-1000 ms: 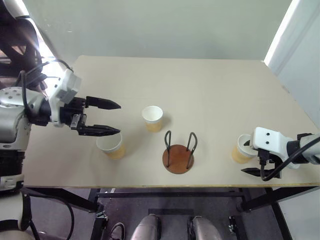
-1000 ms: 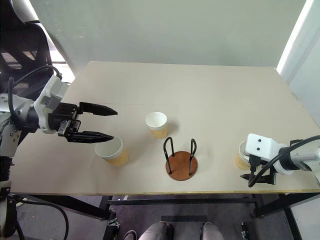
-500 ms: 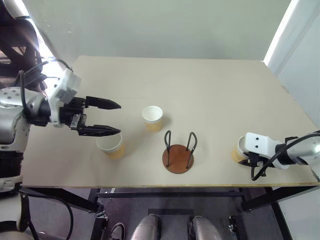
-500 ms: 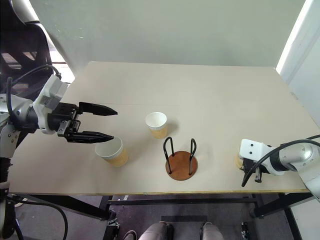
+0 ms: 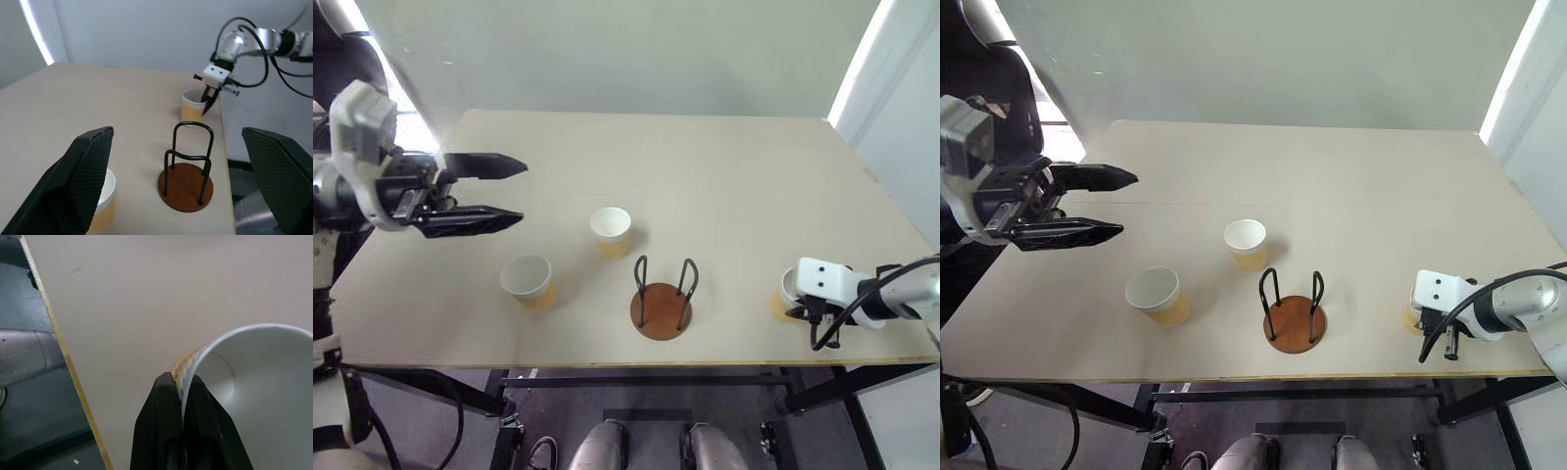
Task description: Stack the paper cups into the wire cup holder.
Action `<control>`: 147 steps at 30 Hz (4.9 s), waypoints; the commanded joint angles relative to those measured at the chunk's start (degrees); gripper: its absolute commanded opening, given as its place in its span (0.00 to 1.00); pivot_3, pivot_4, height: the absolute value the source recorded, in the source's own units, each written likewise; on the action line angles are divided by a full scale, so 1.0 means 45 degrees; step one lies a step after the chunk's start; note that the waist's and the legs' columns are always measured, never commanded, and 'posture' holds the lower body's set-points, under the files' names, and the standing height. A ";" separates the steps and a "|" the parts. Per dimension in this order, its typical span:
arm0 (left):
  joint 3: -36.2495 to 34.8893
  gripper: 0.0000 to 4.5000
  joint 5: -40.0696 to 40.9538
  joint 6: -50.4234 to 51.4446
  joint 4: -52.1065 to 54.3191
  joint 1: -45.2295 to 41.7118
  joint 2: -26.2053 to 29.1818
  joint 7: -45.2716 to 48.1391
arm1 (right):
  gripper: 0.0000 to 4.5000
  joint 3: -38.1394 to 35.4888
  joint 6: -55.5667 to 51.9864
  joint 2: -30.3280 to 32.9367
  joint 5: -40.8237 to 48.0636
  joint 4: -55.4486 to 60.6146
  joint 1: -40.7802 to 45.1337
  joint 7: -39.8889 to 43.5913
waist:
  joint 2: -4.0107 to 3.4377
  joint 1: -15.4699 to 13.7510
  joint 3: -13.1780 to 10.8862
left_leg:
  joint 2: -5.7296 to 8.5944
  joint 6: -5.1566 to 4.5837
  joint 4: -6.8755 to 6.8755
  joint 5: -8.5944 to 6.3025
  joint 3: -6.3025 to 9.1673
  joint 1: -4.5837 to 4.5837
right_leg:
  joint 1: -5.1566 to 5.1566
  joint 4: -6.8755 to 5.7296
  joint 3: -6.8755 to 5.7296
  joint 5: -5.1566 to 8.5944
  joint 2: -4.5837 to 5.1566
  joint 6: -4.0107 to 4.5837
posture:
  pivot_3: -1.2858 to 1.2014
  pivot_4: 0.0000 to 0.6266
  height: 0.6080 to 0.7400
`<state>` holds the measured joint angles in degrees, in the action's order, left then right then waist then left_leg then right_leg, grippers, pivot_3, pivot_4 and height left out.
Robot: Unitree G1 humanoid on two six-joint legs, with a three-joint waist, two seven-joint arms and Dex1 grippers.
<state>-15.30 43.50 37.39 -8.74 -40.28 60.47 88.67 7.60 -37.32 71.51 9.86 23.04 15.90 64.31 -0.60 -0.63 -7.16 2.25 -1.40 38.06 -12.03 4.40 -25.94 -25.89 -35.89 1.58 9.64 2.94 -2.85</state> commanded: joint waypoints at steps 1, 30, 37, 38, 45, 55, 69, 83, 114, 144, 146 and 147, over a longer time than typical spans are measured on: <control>-0.0380 1.00 -0.0084 -0.0078 0.0227 0.0561 0.0336 0.0049 | 0.01 -0.0756 0.0034 0.0211 0.0273 0.0250 0.0516 0.0327 | 0.0002 0.0003 -0.0002 | 0.0002 0.0001 0.0000 0.0000 -0.0001 0.0000 | 0.0000 -0.0001 0.0002 -0.0002 0.0000 0.0002 | 0.52 0.24 1.00; -0.0104 1.00 -0.0952 -0.0867 0.0638 0.2293 0.0563 0.0096 | 0.01 0.1350 -0.3734 -0.4314 0.5335 0.1875 0.8273 -0.0287 | 0.0042 0.0076 0.0006 | -0.0071 -0.0009 -0.0028 0.0036 0.0051 -0.0019 | -0.0075 -0.0028 -0.0019 0.0048 -0.0084 0.0164 | 0.52 0.24 1.00; -0.0240 1.00 -0.0860 -0.0794 0.0848 0.2485 0.0607 -0.0066 | 0.01 0.2094 -0.3263 -0.4511 0.4719 0.1745 0.8066 -0.0137 | 0.0043 0.0083 0.0006 | -0.0076 0.0011 -0.0027 0.0026 0.0051 -0.0012 | -0.0074 -0.0035 -0.0023 0.0036 -0.0087 0.0189 | 0.52 0.24 1.00; -0.0255 1.00 -0.0851 -0.0789 0.0874 0.2503 0.0617 -0.0084 | 0.01 0.2164 -0.3230 -0.4569 0.4673 0.1731 0.8060 -0.0132 | 0.0043 0.0085 0.0006 | -0.0078 0.0017 -0.0027 0.0025 0.0051 -0.0011 | -0.0075 -0.0035 -0.0023 0.0033 -0.0089 0.0194 | 0.52 0.24 1.00; -0.0367 1.00 -0.0781 -0.0740 0.1030 0.2624 0.0656 -0.0137 | 0.01 0.2548 -0.3052 -0.4849 0.4267 0.1758 0.7882 -0.0140 | 0.0043 0.0084 0.0007 | -0.0079 0.0039 -0.0023 0.0021 0.0050 -0.0012 | -0.0074 -0.0041 -0.0023 0.0021 -0.0090 0.0212 | 0.52 0.24 1.00; -0.0399 1.00 -0.0730 -0.0726 0.1126 0.2652 0.0677 -0.0227 | 0.01 0.3144 -0.2520 -0.5226 0.3230 0.1486 0.7796 -0.0158 | 0.0043 0.0088 0.0007 | -0.0085 0.0046 -0.0024 0.0022 0.0049 -0.0009 | -0.0075 -0.0043 -0.0023 0.0014 -0.0095 0.0224 | 0.52 0.24 1.00; -0.0261 1.00 -0.0812 -0.0831 0.0993 0.2504 0.0706 -0.0237 | 0.77 0.3128 -0.2552 -0.5672 0.2849 0.1231 0.8195 0.0017 | 0.0043 0.0089 0.0007 | -0.0086 0.0062 -0.0024 0.0019 0.0048 -0.0010 | -0.0076 -0.0040 -0.0023 0.0005 -0.0099 0.0239 | 0.52 0.24 1.00; 0.3333 1.00 -0.2265 -0.4743 -0.0922 0.2382 0.4393 0.0852 | 0.85 -0.6198 -0.4859 -0.1413 0.9108 0.0415 0.7197 0.1867 | 0.0051 0.0010 0.0003 | -0.0104 0.0212 -0.0056 -0.0088 0.0042 -0.0024 | -0.0107 -0.0039 -0.0005 0.0077 -0.0120 0.0281 | 0.52 0.24 1.00; 1.1683 1.00 -0.3721 -0.8838 -0.3346 -0.2190 0.4006 0.0852 | 0.85 -0.9833 -0.5074 -0.0043 1.6130 0.2403 0.3439 -0.2832 | 0.0036 0.0011 -0.0002 | -0.0108 0.0160 -0.0029 -0.0073 0.0051 -0.0040 | -0.0107 -0.0052 -0.0013 0.0096 -0.0129 0.0235 | 0.52 0.24 1.00; 1.0619 0.00 -0.0826 -0.6682 -0.0663 -0.3690 0.3631 0.0852 | 0.86 -1.2278 -0.4398 0.0911 1.1966 0.2883 -0.0873 -0.0902 | 0.0034 -0.0089 0.0005 | -0.0099 0.0153 0.0006 -0.0121 0.0055 -0.0065 | -0.0086 -0.0024 -0.0021 0.0091 -0.0121 0.0183 | 0.52 0.24 1.00; 1.0753 0.00 -0.0367 -0.6672 -0.0463 -0.4271 0.3675 0.0852 | 0.86 -1.2667 -0.4313 0.0889 1.1651 0.2918 -0.1129 -0.0503 | 0.0023 -0.0082 0.0011 | -0.0094 0.0150 0.0008 -0.0123 0.0049 -0.0067 | -0.0086 -0.0017 -0.0015 0.0089 -0.0119 0.0180 | 0.52 0.24 1.00; 1.0786 0.00 -0.0037 -0.6572 -0.0366 -0.4611 0.3632 0.0852 | 0.86 -1.2818 -0.4271 0.0874 1.1519 0.2917 -0.1205 -0.0342 | 0.0023 -0.0078 0.0011 | -0.0093 0.0147 0.0008 -0.0125 0.0049 -0.0064 | -0.0085 -0.0017 -0.0011 0.0089 -0.0118 0.0178 | 0.52 0.24 1.00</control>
<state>34.44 40.36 6.98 -11.91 -58.73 75.85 90.74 -46.85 -57.61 74.87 63.00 36.08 10.47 61.16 -0.50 -0.98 -7.11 1.83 -0.74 38.09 -12.60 4.62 -26.22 -26.27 -35.97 1.53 10.05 2.41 -2.05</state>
